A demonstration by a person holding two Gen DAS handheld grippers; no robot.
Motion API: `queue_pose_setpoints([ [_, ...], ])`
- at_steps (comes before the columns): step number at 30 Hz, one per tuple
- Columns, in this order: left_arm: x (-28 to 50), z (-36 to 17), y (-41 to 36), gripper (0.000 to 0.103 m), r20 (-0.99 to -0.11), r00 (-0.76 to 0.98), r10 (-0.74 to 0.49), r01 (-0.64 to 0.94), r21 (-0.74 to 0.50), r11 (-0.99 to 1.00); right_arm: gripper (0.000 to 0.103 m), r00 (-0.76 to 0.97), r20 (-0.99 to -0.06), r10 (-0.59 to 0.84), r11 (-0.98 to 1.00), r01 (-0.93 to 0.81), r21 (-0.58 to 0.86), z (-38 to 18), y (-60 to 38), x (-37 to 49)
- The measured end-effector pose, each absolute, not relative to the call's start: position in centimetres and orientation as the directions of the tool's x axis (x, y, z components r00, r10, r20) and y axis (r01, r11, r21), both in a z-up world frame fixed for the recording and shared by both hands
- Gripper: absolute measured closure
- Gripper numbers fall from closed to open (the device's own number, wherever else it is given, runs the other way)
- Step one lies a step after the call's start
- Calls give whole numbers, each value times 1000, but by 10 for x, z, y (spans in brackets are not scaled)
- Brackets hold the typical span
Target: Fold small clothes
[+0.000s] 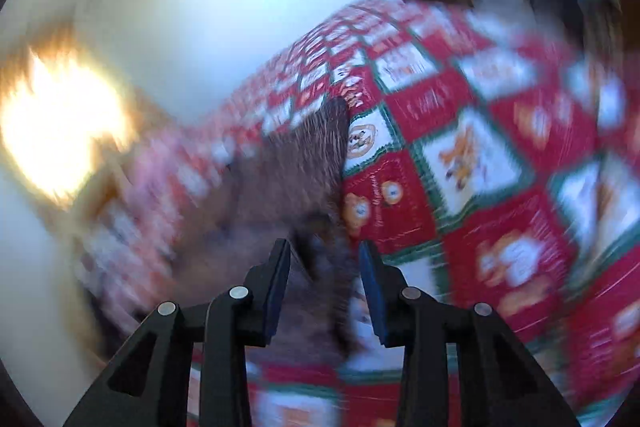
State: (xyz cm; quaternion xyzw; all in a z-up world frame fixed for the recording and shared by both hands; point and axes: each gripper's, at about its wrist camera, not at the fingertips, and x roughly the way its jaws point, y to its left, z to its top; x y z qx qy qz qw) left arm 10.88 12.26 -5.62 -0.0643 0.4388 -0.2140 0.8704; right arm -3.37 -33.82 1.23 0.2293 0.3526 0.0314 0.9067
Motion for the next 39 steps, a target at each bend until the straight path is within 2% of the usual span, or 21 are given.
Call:
queue_pose_setpoints([
  [2, 110, -57, 126, 88, -724, 524, -448, 300, -336, 893, 66, 711, -687, 149, 975, 12, 223, 16, -303, -32],
  [4, 112, -58, 127, 88, -719, 523, -458, 292, -353, 889, 66, 694, -712, 107, 994, -62, 88, 11, -281, -28],
  [6, 113, -57, 126, 88, -724, 521, -452, 295, -344, 891, 66, 697, -717, -27, 987, -96, -130, 2, -261, -22],
  [7, 113, -57, 125, 88, -728, 521, -447, 299, -335, 894, 66, 698, -701, -144, 952, -95, -290, -5, -252, -15],
  [9, 112, -56, 123, 88, -735, 520, -435, 307, -315, 898, 66, 700, -687, -195, 911, -131, -392, -16, -249, -10],
  [14, 112, -56, 122, 88, -740, 518, -429, 314, -302, 900, 66, 691, -719, -74, 903, -260, -343, -14, -253, 21],
  [16, 112, -57, 122, 88, -741, 515, -431, 311, -307, 900, 66, 661, -750, 19, 897, -343, -279, -9, -244, 33],
  [20, 114, -56, 122, 88, -749, 505, -430, 305, -311, 900, 66, 627, -777, 51, 886, -388, -255, -10, -234, 60],
  [25, 116, -54, 118, 88, -762, 503, -408, 307, -284, 908, 66, 533, -820, 208, 963, -260, 75, -16, -269, 94],
  [27, 116, -53, 116, 88, -768, 501, -400, 313, -270, 910, 66, 530, -815, 235, 959, -264, 105, -18, -272, 92],
  [30, 115, -52, 114, 88, -774, 498, -391, 334, -245, 910, 66, 542, -817, 197, 945, -328, 11, -14, -263, 77],
  [33, 115, -52, 114, 88, -776, 494, -393, 347, -239, 907, 66, 547, -834, 63, 877, -429, -216, -17, -243, 65],
  [35, 116, -52, 114, 87, -778, 492, -390, 349, -234, 907, 66, 555, -832, 14, 815, -489, -312, -20, -230, 63],
  [39, 116, -49, 106, 86, -801, 492, -341, 349, -177, 920, 66, 620, -784, -4, 683, -571, -456, -20, -197, 61],
])
